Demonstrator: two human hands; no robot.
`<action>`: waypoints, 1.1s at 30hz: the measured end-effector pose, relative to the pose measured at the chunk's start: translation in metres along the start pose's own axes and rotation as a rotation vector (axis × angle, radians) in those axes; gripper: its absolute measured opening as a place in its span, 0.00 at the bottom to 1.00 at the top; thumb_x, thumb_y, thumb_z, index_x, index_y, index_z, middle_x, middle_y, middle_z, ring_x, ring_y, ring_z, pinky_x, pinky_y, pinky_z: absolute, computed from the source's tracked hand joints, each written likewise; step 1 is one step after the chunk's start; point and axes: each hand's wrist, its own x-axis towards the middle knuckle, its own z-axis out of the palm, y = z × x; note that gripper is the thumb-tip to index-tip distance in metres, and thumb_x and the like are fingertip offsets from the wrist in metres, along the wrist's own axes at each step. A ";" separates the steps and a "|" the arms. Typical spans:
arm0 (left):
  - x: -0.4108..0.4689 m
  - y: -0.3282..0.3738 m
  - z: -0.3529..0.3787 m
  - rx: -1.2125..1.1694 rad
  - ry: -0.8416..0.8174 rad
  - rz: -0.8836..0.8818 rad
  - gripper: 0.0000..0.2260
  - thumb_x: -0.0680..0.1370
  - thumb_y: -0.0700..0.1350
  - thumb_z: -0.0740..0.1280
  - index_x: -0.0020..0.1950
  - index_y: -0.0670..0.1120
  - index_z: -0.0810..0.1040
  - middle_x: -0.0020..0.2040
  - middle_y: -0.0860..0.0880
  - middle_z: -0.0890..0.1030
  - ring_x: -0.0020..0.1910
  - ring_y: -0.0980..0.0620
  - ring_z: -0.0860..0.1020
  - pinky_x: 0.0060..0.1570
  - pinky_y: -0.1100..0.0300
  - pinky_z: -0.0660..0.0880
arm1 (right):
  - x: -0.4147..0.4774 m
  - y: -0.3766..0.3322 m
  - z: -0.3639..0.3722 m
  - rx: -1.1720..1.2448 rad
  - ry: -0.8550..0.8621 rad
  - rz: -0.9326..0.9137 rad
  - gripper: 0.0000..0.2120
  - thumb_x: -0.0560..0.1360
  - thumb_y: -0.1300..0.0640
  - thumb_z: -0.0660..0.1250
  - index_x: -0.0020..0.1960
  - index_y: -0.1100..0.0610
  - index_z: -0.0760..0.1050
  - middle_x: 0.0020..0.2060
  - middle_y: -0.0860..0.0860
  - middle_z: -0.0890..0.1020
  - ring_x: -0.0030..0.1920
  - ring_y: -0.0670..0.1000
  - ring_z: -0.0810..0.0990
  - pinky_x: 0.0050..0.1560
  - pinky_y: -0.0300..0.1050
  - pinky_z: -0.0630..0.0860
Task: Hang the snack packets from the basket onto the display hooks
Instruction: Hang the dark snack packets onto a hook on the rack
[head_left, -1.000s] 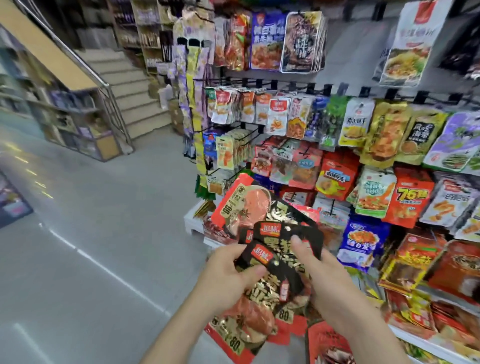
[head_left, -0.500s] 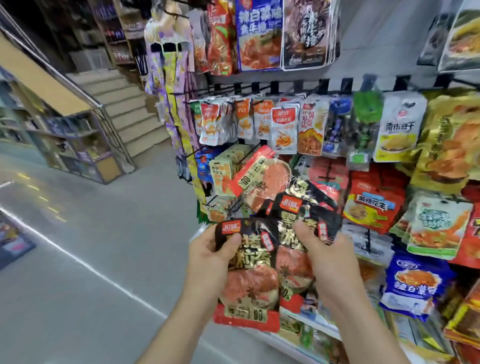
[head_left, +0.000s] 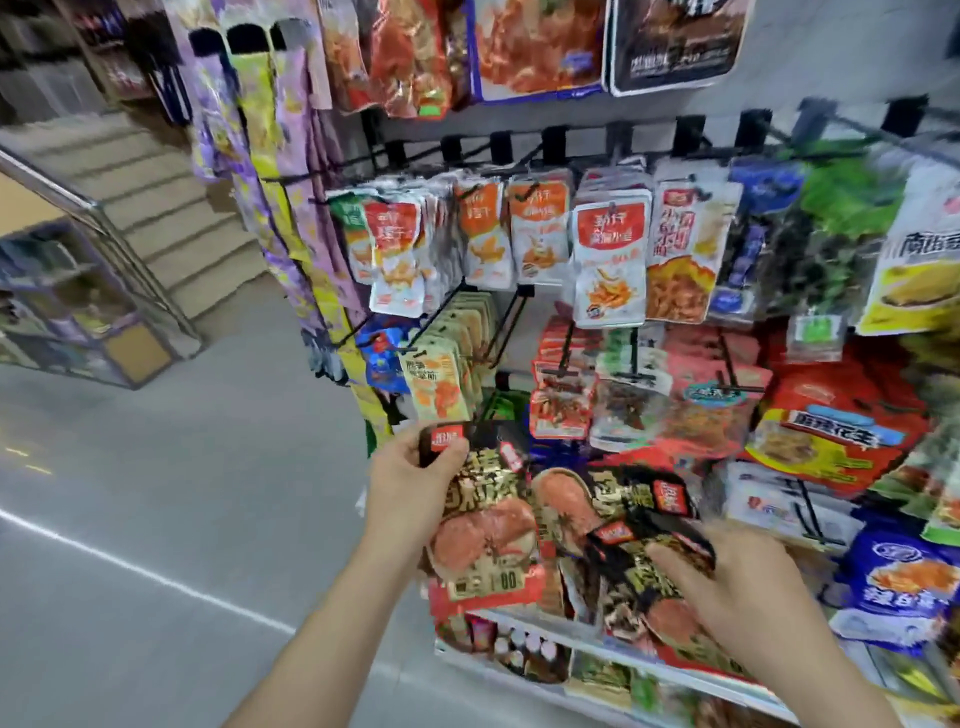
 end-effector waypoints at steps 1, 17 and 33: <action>0.019 -0.005 -0.002 0.016 -0.017 -0.007 0.06 0.76 0.39 0.70 0.45 0.51 0.83 0.42 0.48 0.85 0.44 0.45 0.82 0.49 0.48 0.78 | 0.006 -0.006 0.006 -0.051 0.006 0.002 0.13 0.75 0.40 0.63 0.53 0.45 0.79 0.40 0.46 0.83 0.35 0.46 0.76 0.33 0.38 0.69; 0.158 -0.021 0.030 0.127 -0.302 0.051 0.11 0.75 0.45 0.71 0.34 0.53 0.75 0.30 0.53 0.77 0.24 0.64 0.72 0.32 0.65 0.71 | 0.029 -0.072 0.061 -0.237 0.142 0.296 0.14 0.76 0.47 0.68 0.58 0.51 0.81 0.48 0.47 0.84 0.46 0.52 0.79 0.39 0.45 0.70; 0.177 -0.033 0.038 0.032 -0.372 0.000 0.11 0.77 0.41 0.69 0.42 0.58 0.80 0.51 0.51 0.83 0.49 0.52 0.81 0.51 0.55 0.79 | 0.061 -0.075 0.051 -0.155 0.115 0.232 0.15 0.76 0.45 0.66 0.59 0.50 0.81 0.53 0.44 0.83 0.49 0.48 0.82 0.46 0.45 0.75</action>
